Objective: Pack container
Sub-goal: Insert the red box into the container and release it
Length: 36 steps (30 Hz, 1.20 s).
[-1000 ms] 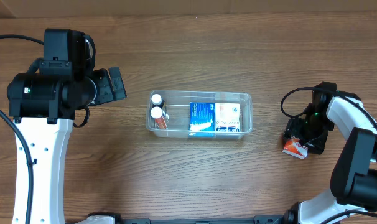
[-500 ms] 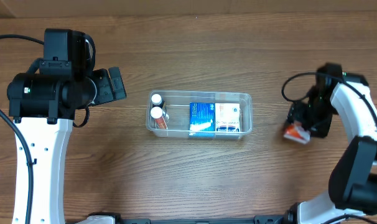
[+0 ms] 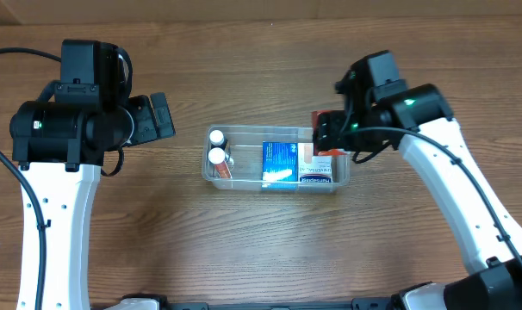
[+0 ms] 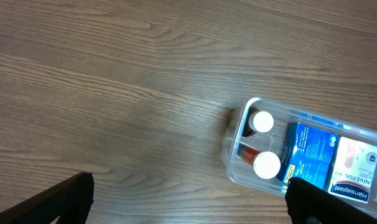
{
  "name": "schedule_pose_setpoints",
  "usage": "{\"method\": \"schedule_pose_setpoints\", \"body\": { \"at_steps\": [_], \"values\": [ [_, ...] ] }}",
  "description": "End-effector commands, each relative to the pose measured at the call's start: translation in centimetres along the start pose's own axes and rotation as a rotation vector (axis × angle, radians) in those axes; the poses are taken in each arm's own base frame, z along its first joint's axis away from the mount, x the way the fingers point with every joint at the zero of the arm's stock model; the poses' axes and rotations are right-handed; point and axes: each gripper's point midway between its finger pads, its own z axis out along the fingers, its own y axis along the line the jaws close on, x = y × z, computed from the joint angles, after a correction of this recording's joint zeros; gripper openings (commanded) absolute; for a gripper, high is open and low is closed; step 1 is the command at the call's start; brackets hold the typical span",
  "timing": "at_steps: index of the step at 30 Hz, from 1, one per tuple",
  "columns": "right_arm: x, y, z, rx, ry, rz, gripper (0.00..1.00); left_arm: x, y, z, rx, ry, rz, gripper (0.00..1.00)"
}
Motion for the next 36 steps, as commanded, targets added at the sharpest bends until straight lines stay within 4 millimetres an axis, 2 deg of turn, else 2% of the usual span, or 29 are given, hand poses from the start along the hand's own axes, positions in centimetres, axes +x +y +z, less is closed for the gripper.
{"method": "schedule_pose_setpoints", "body": {
  "at_steps": [1,5,10,14,18,20,24,28,31,33,35,36],
  "values": [
    [0.0,0.2,1.8,0.031,0.034,0.055,0.72,-0.1,0.4,0.2,-0.016,0.002,0.014,1.0],
    [0.9,-0.7,4.1,0.069,0.105,0.072,0.71,-0.1,0.4,0.2,-0.016,0.002,0.015,1.0],
    [2.6,-2.2,8.1,0.107,0.205,0.094,0.71,-0.1,0.4,0.2,-0.016,0.002,0.015,1.0],
    [2.9,-2.6,9.2,0.109,0.211,0.096,0.71,-0.1,0.4,0.2,-0.016,0.002,0.015,1.0],
    [2.6,-2.6,9.5,0.106,0.197,0.093,0.72,-0.1,0.4,0.2,-0.017,0.002,0.015,1.0],
    [2.5,-2.8,9.4,0.12,0.192,0.091,1.0,-0.1,0.4,0.2,-0.017,0.003,0.015,1.0],
    [2.3,-3.1,9.3,0.138,0.18,0.087,1.0,0.0,0.4,0.2,-0.017,0.005,0.015,1.0],
    [0.2,-2.6,7.0,0.15,0.099,0.063,1.0,0.0,0.4,0.2,-0.017,0.005,0.015,1.0],
    [-3.2,-2.5,2.3,0.201,-0.085,0.04,1.0,-0.2,0.3,0.2,-0.014,-0.003,0.015,1.0],
    [-5.1,-3.4,-0.8,0.263,-0.203,0.048,1.0,-0.7,0.1,0.2,-0.008,-0.023,0.017,1.0],
    [-7.8,-5.6,-4.5,0.351,-0.361,0.09,1.0,-1.8,-0.3,0.2,0.012,-0.066,0.057,1.0],
    [-8.6,-6.5,-5.4,0.373,-0.409,0.111,1.0,-2.4,-0.6,0.2,0.02,-0.088,0.085,1.0]
  ]
}}
